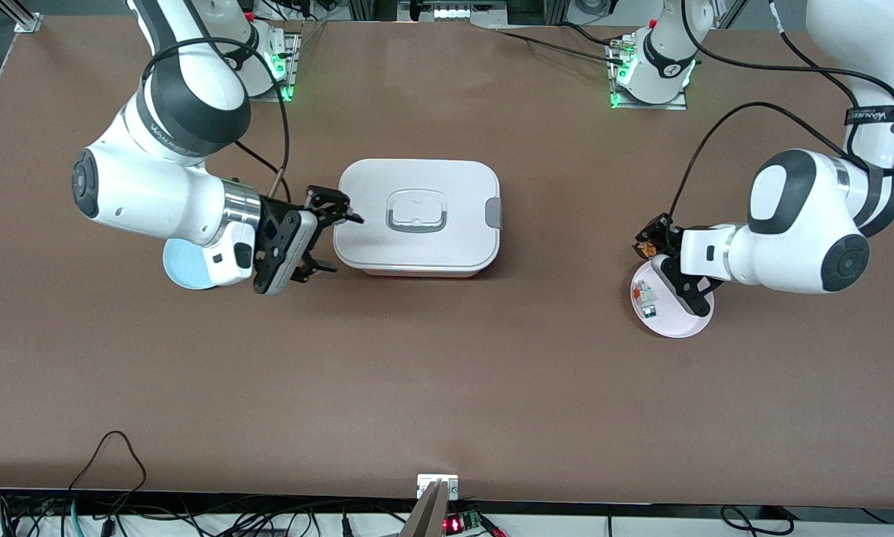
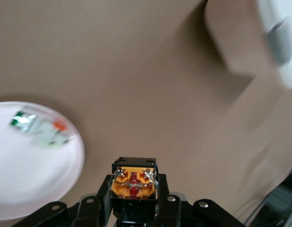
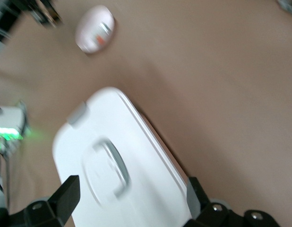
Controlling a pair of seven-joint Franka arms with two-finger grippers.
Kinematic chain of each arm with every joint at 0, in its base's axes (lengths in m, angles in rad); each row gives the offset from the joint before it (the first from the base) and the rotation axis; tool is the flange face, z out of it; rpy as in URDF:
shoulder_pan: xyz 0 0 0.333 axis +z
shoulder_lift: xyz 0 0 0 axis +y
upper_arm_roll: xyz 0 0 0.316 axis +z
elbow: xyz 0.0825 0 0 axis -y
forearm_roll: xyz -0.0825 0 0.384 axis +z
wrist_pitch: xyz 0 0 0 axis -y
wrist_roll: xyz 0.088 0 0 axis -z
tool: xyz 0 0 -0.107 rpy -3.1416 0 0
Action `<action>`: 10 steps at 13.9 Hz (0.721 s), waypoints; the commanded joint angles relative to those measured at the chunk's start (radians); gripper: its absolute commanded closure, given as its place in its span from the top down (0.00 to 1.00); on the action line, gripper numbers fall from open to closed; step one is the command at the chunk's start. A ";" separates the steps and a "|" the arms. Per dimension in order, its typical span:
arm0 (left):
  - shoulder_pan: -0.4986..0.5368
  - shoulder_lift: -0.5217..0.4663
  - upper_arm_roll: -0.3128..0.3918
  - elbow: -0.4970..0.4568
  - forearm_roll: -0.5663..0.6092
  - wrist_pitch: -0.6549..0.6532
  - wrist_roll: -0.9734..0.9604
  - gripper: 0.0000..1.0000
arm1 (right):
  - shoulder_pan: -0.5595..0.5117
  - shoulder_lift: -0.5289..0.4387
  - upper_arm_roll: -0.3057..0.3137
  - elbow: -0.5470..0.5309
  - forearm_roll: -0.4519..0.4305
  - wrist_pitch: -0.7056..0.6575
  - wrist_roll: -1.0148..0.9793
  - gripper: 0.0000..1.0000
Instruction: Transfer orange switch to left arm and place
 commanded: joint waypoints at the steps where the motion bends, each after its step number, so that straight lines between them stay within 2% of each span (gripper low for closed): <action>1: 0.029 0.049 -0.007 0.032 0.173 0.019 0.167 0.17 | -0.047 -0.035 -0.004 -0.003 -0.183 -0.090 0.116 1.00; 4: 0.043 0.104 -0.006 0.024 0.269 0.089 0.358 0.17 | -0.053 -0.070 -0.019 -0.003 -0.293 -0.162 0.304 1.00; 7: 0.037 0.129 -0.006 0.006 0.330 0.137 0.422 0.17 | -0.073 -0.123 -0.022 -0.003 -0.417 -0.266 0.464 1.00; 9: 0.033 0.129 -0.009 -0.017 0.341 0.149 0.433 0.17 | -0.101 -0.165 -0.022 -0.005 -0.466 -0.329 0.573 1.00; 10: 0.033 0.126 -0.009 -0.060 0.346 0.190 0.435 0.17 | -0.101 -0.189 -0.027 -0.010 -0.510 -0.350 0.608 1.00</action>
